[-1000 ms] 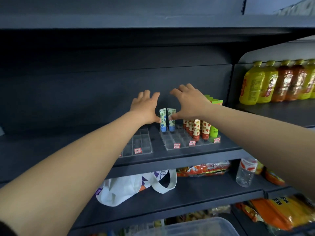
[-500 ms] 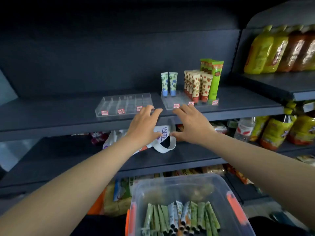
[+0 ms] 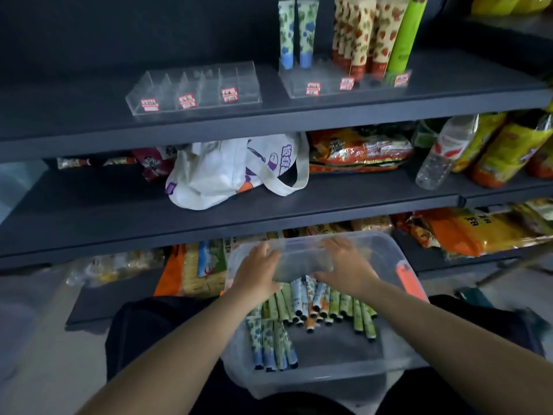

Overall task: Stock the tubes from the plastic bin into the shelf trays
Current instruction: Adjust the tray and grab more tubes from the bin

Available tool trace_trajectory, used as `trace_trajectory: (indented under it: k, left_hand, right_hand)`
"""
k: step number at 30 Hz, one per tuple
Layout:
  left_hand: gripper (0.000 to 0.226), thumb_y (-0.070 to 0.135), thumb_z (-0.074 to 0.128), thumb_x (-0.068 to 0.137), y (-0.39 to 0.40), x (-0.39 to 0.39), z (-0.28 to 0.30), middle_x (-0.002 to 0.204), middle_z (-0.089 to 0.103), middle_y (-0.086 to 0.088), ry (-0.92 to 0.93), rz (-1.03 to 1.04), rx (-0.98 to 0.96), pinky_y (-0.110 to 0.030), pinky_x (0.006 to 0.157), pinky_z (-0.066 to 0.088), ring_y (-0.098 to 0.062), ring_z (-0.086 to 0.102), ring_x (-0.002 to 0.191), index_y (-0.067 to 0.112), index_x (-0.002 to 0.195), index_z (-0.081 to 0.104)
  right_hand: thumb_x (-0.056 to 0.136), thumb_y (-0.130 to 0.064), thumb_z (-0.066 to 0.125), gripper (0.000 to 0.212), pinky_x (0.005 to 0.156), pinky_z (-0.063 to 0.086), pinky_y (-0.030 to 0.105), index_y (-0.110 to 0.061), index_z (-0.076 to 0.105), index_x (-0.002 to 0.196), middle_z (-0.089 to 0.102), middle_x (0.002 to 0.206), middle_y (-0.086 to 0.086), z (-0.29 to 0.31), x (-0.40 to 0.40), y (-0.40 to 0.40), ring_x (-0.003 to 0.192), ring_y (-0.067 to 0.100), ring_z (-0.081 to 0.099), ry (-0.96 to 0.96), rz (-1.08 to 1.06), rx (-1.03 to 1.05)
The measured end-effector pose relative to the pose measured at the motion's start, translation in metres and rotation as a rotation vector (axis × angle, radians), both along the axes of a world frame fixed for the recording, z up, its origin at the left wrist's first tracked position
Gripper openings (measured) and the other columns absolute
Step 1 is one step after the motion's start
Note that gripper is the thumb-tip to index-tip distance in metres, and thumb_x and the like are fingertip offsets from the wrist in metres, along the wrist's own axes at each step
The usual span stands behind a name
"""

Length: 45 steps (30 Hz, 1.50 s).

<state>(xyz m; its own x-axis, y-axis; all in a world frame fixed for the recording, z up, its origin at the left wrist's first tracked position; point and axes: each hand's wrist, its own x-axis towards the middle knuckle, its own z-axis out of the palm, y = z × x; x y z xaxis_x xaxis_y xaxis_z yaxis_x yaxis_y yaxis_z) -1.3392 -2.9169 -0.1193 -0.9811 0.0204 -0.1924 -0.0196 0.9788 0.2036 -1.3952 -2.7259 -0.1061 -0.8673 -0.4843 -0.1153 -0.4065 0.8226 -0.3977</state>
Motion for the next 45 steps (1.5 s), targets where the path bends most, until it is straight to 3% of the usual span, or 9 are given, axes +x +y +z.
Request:
trace_trajectory:
  k: [12, 15, 21, 23, 25, 29, 32, 36, 45]
  left_hand:
    - [0.063, 0.013, 0.069, 0.080, 0.006, 0.035, -0.116, 0.139, 0.041, -0.009, -0.491, 0.255, 0.346, -0.028, 0.099, 0.043, -0.022, 0.047, 0.124, 0.013, 0.137, 0.041]
    - [0.061, 0.014, 0.073, 0.078, 0.010, 0.033, -0.128, 0.137, 0.048, -0.009, -0.524, 0.330, 0.434, -0.027, 0.099, 0.039, -0.022, 0.048, 0.124, 0.010, 0.133, 0.046]
    - [0.058, 0.015, 0.078, 0.074, 0.016, 0.039, -0.149, 0.126, 0.059, -0.007, -0.463, 0.584, 0.559, -0.019, 0.085, 0.039, -0.020, 0.056, 0.112, 0.012, 0.127, 0.054]
    - [0.049, 0.014, 0.077, 0.074, 0.018, 0.039, -0.153, 0.114, 0.064, -0.009, -0.412, 0.647, 0.575, -0.018, 0.077, 0.038, -0.022, 0.060, 0.103, 0.011, 0.120, 0.059]
    - [0.044, 0.012, 0.077, 0.074, 0.020, 0.039, -0.156, 0.107, 0.066, -0.010, -0.384, 0.687, 0.587, -0.019, 0.072, 0.038, -0.022, 0.062, 0.097, 0.011, 0.115, 0.061]
    - [0.040, 0.011, 0.076, 0.075, 0.022, 0.039, -0.159, 0.102, 0.066, -0.006, -0.378, 0.726, 0.599, -0.018, 0.070, 0.039, -0.013, 0.057, 0.084, 0.012, 0.112, 0.062]
    - [0.040, 0.007, 0.072, 0.076, 0.022, 0.040, -0.160, 0.105, 0.067, -0.007, -0.373, 0.765, 0.615, -0.019, 0.074, 0.041, -0.012, 0.057, 0.085, 0.011, 0.115, 0.062]
    - [0.036, 0.003, 0.068, 0.079, 0.021, 0.041, -0.161, 0.109, 0.068, -0.011, -0.383, 0.821, 0.618, -0.018, 0.079, 0.041, -0.019, 0.062, 0.097, 0.004, 0.115, 0.064]
    - [0.026, 0.007, 0.069, 0.081, 0.022, 0.040, -0.160, 0.098, 0.070, -0.009, -0.404, 0.877, 0.634, -0.019, 0.074, 0.040, -0.014, 0.061, 0.086, 0.000, 0.105, 0.069]
  right_hand:
    - [0.075, -0.033, 0.076, 0.057, 0.075, 0.043, 0.022, -0.012, 0.052, 0.123, 0.058, 0.120, 0.006, -0.124, 0.030, -0.002, 0.100, 0.017, 0.055, -0.647, -0.095, 0.017]
    - [0.081, -0.020, 0.072, 0.046, 0.076, 0.043, 0.023, 0.001, 0.056, 0.119, 0.058, 0.113, 0.015, -0.147, 0.030, -0.011, 0.098, 0.018, 0.053, -0.813, -0.081, 0.055]
    - [0.080, -0.014, 0.072, 0.037, 0.093, 0.045, 0.031, -0.009, 0.060, 0.115, 0.059, 0.119, 0.008, -0.185, 0.031, -0.021, 0.107, 0.019, 0.054, -1.019, -0.072, 0.035]
    - [0.083, -0.008, 0.066, 0.015, 0.083, 0.046, 0.025, -0.019, 0.062, 0.092, 0.061, 0.100, 0.002, -0.190, 0.030, -0.024, 0.088, 0.011, 0.054, -1.091, -0.064, 0.022]
    - [0.082, 0.003, 0.064, 0.017, 0.076, 0.050, 0.023, -0.011, 0.063, 0.091, 0.059, 0.087, 0.004, -0.200, 0.029, -0.027, 0.072, 0.006, 0.052, -1.171, -0.105, -0.030]
    - [0.081, 0.016, 0.058, 0.046, 0.064, 0.048, 0.014, 0.009, 0.050, 0.125, 0.059, 0.099, 0.021, -0.210, 0.034, -0.031, 0.074, 0.012, 0.056, -1.222, -0.042, -0.095]
    - [0.081, 0.011, 0.062, 0.047, 0.078, 0.049, 0.025, 0.007, 0.051, 0.126, 0.058, 0.120, 0.029, -0.212, 0.036, -0.038, 0.095, 0.021, 0.054, -1.206, -0.066, -0.105]
    - [0.081, -0.004, 0.069, 0.054, 0.092, 0.047, 0.033, 0.000, 0.048, 0.131, 0.058, 0.124, 0.019, -0.219, 0.041, -0.037, 0.112, 0.028, 0.057, -1.189, -0.091, -0.097]
    - [0.083, -0.007, 0.068, 0.051, 0.098, 0.047, 0.034, -0.002, 0.050, 0.131, 0.058, 0.126, 0.015, -0.217, 0.038, -0.025, 0.105, 0.023, 0.057, -1.211, -0.139, -0.096]
